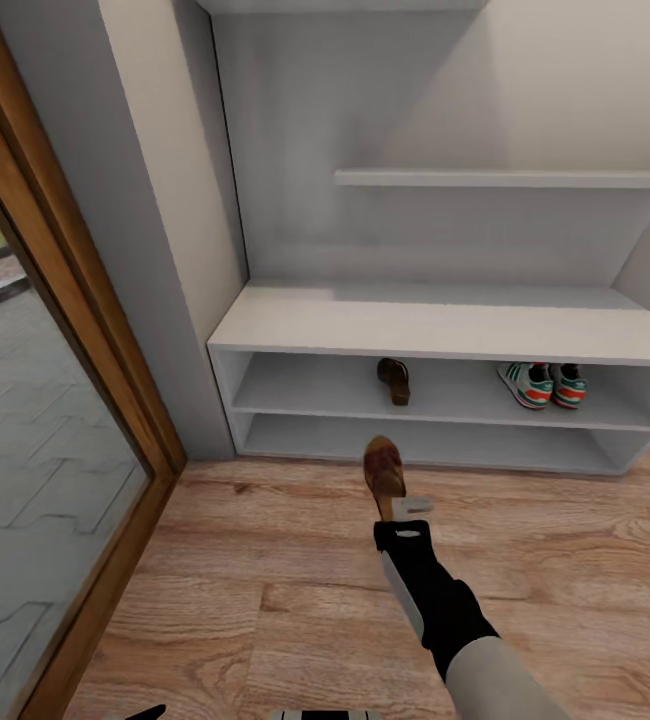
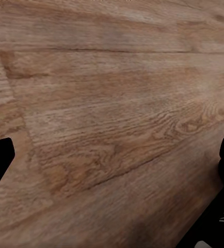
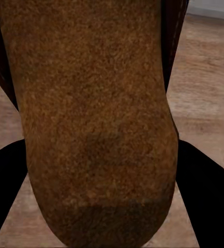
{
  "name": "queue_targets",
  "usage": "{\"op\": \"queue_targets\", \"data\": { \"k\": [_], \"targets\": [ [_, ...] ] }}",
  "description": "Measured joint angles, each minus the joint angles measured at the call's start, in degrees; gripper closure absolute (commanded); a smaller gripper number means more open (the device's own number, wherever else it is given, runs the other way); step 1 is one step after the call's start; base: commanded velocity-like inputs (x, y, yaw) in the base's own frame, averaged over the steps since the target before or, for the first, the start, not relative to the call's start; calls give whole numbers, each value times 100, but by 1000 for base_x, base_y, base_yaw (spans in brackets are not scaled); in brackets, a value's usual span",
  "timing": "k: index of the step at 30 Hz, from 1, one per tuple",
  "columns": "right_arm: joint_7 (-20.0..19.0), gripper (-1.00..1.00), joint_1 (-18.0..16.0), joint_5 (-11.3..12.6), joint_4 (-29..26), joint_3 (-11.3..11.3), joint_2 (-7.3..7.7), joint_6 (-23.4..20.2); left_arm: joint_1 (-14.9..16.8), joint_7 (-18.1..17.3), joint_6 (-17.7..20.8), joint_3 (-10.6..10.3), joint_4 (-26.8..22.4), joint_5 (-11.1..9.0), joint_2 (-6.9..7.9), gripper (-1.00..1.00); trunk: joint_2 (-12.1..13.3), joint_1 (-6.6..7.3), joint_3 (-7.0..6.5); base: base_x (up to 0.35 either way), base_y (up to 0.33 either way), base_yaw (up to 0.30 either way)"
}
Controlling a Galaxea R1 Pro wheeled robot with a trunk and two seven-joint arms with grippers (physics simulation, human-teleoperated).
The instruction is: Pick up the two gym shoes and the two sandals from the corridor floor and place them onto the hallstand (shoe rack) in the corridor, making sure they are on the rack and not on the floor. Arrange them so the two gym shoes are next to each other and the two sandals are next to each other.
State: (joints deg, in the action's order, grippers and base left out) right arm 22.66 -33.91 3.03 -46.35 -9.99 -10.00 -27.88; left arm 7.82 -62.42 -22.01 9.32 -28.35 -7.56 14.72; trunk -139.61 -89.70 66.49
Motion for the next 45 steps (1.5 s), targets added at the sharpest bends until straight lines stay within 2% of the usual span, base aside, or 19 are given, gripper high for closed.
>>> {"op": "queue_targets", "data": {
  "k": [1,7,10,13,18,20,24,27,35,45],
  "targets": [
    [12,100,-58,63,140,0,0,-38,1,-1,1,0,-1,0,-1,-100,1,-1,1,0,0,0],
    [124,100,-461,167,150,-25,0,-347,37,-22,4,5,-5,7,-10,-100,0,0,1,0,0,0],
    [149,100,-675,249,130,-33,0,-425,67,-277,48,5,-13,109,-39,-100,0,0,0,0,0,0],
    [152,100,-743,286,104,-33,0,-437,95,-466,103,7,-61,208,-55,-100,0,-1,1,0,0,0],
    [153,100,-795,311,42,-47,0,-441,277,-674,474,10,-231,414,-70,-100,0,-1,1,0,0,0],
    [151,100,-804,317,40,-58,0,-442,370,-732,755,11,-276,471,-72,-100,0,-1,1,0,0,0],
    [143,100,-809,323,55,-66,0,-442,507,-858,1110,11,-310,512,-74,-100,0,-1,1,0,0,0],
    [141,100,-808,323,65,-62,0,-442,560,-965,1239,11,-320,535,-75,-100,0,-1,1,0,0,6],
    [140,100,-807,325,91,-60,0,-442,585,-1041,1287,17,-327,534,-75,-100,0,-1,37,13,0,124],
    [140,100,-807,319,90,-52,0,-442,586,-1044,1282,29,-325,530,-75,-100,0,3,79,311,0,90]
  ]
}}
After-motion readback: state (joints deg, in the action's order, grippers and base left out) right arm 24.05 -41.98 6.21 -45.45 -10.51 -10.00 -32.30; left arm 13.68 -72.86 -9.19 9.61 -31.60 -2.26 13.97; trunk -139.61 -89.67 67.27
